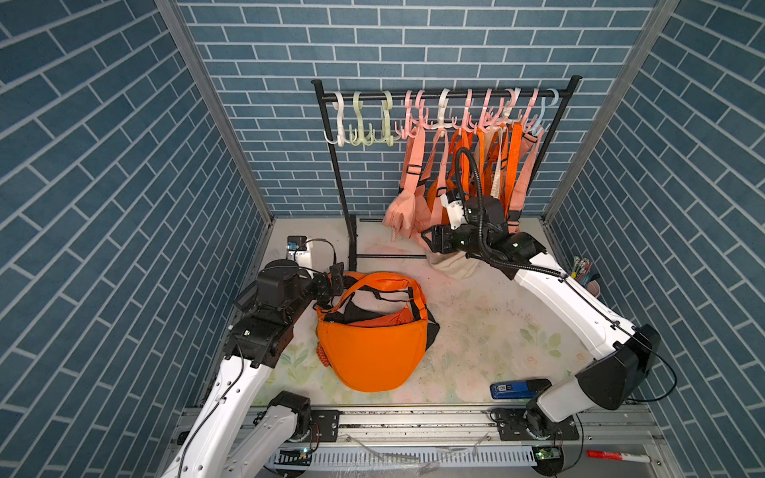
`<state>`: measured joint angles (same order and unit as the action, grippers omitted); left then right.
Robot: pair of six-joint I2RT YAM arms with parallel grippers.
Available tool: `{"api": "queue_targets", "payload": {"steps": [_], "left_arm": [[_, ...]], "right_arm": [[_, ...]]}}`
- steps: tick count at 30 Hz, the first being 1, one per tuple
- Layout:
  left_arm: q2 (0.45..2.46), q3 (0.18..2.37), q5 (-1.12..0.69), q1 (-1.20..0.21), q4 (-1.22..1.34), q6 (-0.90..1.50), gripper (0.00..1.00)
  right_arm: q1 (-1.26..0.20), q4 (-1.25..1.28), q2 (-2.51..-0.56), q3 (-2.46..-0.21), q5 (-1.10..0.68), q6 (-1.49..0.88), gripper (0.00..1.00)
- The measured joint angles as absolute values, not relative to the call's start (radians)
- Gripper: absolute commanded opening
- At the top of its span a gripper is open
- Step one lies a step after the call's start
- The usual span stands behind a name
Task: Take the bag off the hook
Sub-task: Place the bag inside the bag, then pick up the bag from the hook.
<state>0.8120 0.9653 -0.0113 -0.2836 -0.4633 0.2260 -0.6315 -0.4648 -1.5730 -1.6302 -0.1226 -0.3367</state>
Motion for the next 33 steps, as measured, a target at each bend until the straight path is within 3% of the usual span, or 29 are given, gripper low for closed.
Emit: {"api": "queue_targets", "payload": {"steps": [15,25,29,33], "left_arm": [[0.767,0.953,-0.032,-0.284,-0.459,0.216,0.99],[0.764,0.947,-0.050,-0.282,-0.458,0.216,0.99],[0.764,0.946,-0.056,-0.282,-0.458,0.217,0.99],[0.763,0.939,-0.068,-0.281,-0.455,0.217,0.99]], "right_arm": [[-0.607,-0.384,-1.931,-2.011,-0.099,-0.464,0.73],[-0.597,-0.289,-2.072,-2.133,-0.033,-0.503,0.73],[-0.592,-0.283,-2.165,-2.255,-0.035,-0.512,0.69],[-0.590,-0.280,-2.240,-2.350,-0.043,-0.524,0.59]]}}
